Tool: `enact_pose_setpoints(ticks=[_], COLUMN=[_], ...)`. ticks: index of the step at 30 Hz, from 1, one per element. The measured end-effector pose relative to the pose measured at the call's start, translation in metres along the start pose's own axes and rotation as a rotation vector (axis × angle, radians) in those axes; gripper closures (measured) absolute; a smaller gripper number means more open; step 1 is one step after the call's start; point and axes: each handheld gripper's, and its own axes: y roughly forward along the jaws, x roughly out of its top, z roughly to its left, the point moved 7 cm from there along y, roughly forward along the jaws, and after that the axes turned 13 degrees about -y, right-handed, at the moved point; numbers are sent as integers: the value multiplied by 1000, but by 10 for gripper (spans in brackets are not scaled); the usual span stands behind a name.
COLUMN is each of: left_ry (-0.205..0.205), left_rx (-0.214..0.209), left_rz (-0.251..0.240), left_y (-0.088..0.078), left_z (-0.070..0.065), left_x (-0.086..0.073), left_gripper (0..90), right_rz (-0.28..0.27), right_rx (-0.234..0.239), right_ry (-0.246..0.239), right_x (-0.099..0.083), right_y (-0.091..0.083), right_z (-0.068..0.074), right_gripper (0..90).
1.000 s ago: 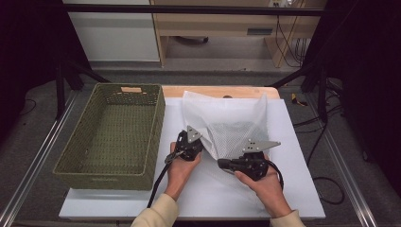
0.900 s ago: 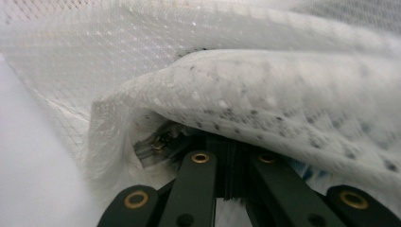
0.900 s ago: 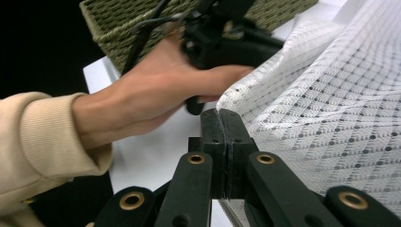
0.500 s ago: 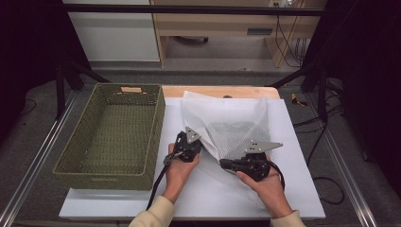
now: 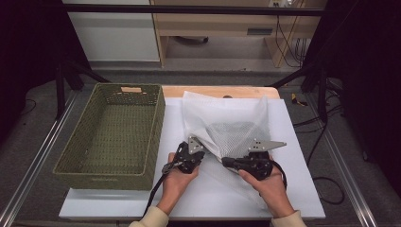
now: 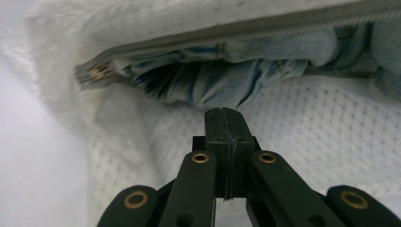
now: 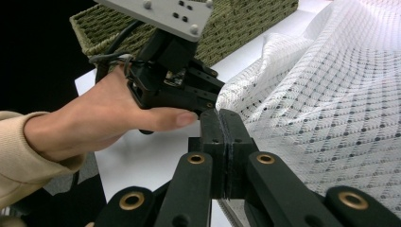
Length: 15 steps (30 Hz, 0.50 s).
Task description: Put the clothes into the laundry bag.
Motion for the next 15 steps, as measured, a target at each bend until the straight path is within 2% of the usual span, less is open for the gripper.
enact_pose_setpoints(ticks=[5,9,15], left_ry=[13,36,-5], left_rx=[9,46,35], left_rz=[3,7,-48], left_y=[12,15,23], left_z=[-7,-5,1], left_x=[6,6,18], left_gripper=[900,900,900], right_rz=[5,7,10], right_rx=[5,8,16], right_ry=[-1,-5,-7], right_x=[-1,-1,-1], right_y=[1,1,2], right_z=[2,3,5], right_gripper=[899,899,898])
